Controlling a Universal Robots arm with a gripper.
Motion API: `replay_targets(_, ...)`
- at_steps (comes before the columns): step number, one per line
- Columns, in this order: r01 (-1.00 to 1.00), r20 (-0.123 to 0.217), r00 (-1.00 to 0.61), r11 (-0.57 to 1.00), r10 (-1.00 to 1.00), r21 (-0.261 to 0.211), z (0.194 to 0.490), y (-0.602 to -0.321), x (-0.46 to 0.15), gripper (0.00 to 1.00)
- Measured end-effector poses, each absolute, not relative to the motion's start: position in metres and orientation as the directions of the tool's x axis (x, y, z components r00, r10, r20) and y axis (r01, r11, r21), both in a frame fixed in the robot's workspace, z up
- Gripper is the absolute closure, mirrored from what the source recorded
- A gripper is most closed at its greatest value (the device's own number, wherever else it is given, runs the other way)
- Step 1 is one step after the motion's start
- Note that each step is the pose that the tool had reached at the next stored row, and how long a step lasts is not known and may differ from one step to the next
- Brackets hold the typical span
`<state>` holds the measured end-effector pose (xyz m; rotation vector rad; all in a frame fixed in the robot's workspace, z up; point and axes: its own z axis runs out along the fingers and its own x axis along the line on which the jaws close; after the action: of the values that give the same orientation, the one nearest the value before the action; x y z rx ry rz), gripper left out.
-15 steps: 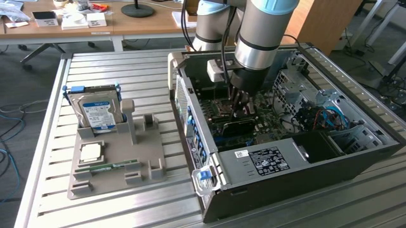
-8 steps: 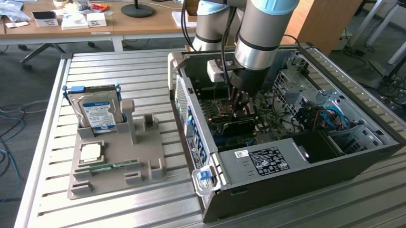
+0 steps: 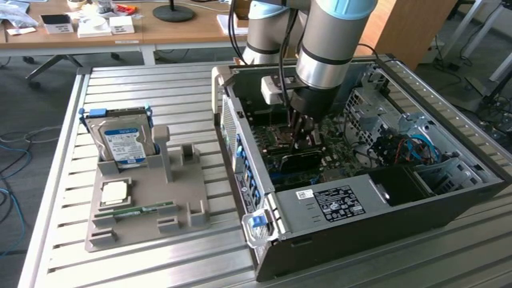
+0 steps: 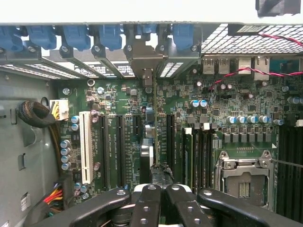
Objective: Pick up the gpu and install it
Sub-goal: 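Press down on the gpu until it lock into place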
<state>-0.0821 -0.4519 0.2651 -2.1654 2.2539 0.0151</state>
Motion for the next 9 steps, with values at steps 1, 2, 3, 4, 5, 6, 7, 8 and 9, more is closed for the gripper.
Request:
replay_targets(1, -0.999, -0.018, -0.040, 0.040, -0.999, -0.004, 0.2645, -0.4519, -0.0820, 0.89)
replay_targets(2, -0.999, -0.018, -0.040, 0.040, -0.999, -0.004, 0.2634, -0.4519, -0.0820, 0.89)
replay_targets(3, -0.999, -0.018, -0.040, 0.040, -0.999, -0.004, 0.2627, -0.4520, -0.0820, 0.89)
replay_targets(4, -0.999, -0.018, -0.040, 0.040, -0.999, -0.004, 0.2621, -0.4520, -0.0820, 0.89)
replay_targets(5, -0.999, -0.018, -0.040, 0.040, -0.999, -0.004, 0.2619, -0.4520, -0.0820, 0.89)
replay_targets(6, -0.999, -0.018, -0.040, 0.040, -0.999, -0.004, 0.2619, -0.4520, -0.0820, 0.89)
replay_targets(7, -0.999, -0.018, -0.040, 0.040, -0.999, -0.004, 0.2618, -0.4520, -0.0820, 0.89)
replay_targets(8, -0.999, -0.018, -0.040, 0.040, -0.999, -0.004, 0.2617, -0.4519, -0.0820, 0.89)
replay_targets(9, -0.999, -0.018, -0.040, 0.040, -0.999, -0.004, 0.2617, -0.4519, -0.0820, 0.89)
